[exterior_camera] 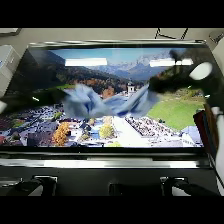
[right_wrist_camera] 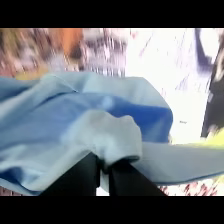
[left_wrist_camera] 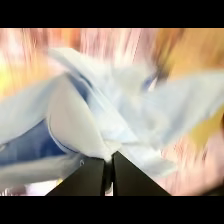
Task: Fold the clothes and pants, and hang the long-sleeved shirts on hangers.
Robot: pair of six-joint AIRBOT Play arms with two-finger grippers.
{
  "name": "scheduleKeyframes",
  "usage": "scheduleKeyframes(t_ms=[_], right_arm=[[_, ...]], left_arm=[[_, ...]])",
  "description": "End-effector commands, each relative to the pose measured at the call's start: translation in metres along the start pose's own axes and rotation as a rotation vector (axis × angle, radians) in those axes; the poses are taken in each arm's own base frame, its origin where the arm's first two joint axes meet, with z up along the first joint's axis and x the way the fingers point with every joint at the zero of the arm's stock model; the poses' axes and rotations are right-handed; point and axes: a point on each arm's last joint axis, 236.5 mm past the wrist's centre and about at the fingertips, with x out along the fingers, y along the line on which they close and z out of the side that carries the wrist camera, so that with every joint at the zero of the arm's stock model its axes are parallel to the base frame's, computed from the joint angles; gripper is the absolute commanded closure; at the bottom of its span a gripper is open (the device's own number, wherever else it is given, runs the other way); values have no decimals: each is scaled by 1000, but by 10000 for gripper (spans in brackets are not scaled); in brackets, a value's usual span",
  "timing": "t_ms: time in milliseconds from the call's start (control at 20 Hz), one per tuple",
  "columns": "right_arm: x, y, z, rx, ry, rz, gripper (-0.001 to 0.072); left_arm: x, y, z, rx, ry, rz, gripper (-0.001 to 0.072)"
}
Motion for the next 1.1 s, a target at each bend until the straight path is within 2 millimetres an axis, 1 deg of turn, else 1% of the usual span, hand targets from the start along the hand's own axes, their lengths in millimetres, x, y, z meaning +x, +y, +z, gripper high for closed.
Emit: scheduleKeyframes(t_ms=[0, 50, 100, 150, 200, 250, 300, 400, 450, 500, 550, 600, 650, 700, 750, 800, 850, 900, 950, 1000, 1050], right_arm=[[-178, 49, 104, -189, -526, -138, 659], [-215, 64, 107, -216, -610, -136, 659], [-249, 80, 104, -238, -687, -124, 658], [-274, 91, 98, -254, -736, -117, 658], [-298, 98, 89, -272, -778, -125, 658], [-319, 99, 81, -289, -815, -156, 658], [-336, 96, 74, -292, -840, -196, 658], [-361, 81, 61, -246, -871, -280, 658], [-367, 75, 55, -245, -865, -315, 658], [-368, 68, 47, -242, -841, -348, 658], [-364, 60, 41, -233, -800, -378, 658], [-350, 48, 31, -213, -720, -407, 658], [-327, 33, 16, -181, -591, -430, 658], [-299, 17, -2, -143, -437, -452, 658], [-267, -2, -22, -103, -265, -475, 658], [-236, -19, -39, -72, -122, -491, 658], [-200, -36, -53, -46, 2, -495, 658], [-163, -53, -64, -23, 98, -496, 658], [-127, -71, -74, 0, 158, -498, 657], [-90, -90, -82, 17, 190, -500, 657], [-50, -110, -89, 51, 200, -504, 657]], left_arm=[[-173, -72, 128, 184, -538, 9, 686], [-215, -98, 139, 233, -645, -4, 686], [-248, -123, 143, 280, -730, -27, 686], [-274, -143, 142, 313, -800, -50, 686], [-298, -159, 140, 339, -866, -68, 686], [-316, -166, 139, 361, -924, -66, 686], [-330, -168, 138, 388, -970, -38, 686], [-348, -163, 140, 390, -1033, 19, 686], [-352, -161, 142, 384, -1050, 31, 686], [-352, -157, 144, 393, -1054, 56, 686], [-349, -150, 148, 397, -1049, 83, 686], [-341, -144, 154, 390, -1035, 93, 686], [-329, -136, 160, 377, -1011, 103, 686], [-310, -123, 167, 357, -962, 120, 686], [-284, -104, 172, 334, -893, 146, 686], [-250, -77, 174, 300, -800, 178, 685], [-211, -48, 171, 257, -697, 204, 686], [-165, -14, 161, 211, -584, 228, 685], [-120, 16, 145, 168, -477, 244, 685], [-73, 48, 124, 123, -373, 262, 685], [-32, 74, 105, 89, -303, 276, 685]])
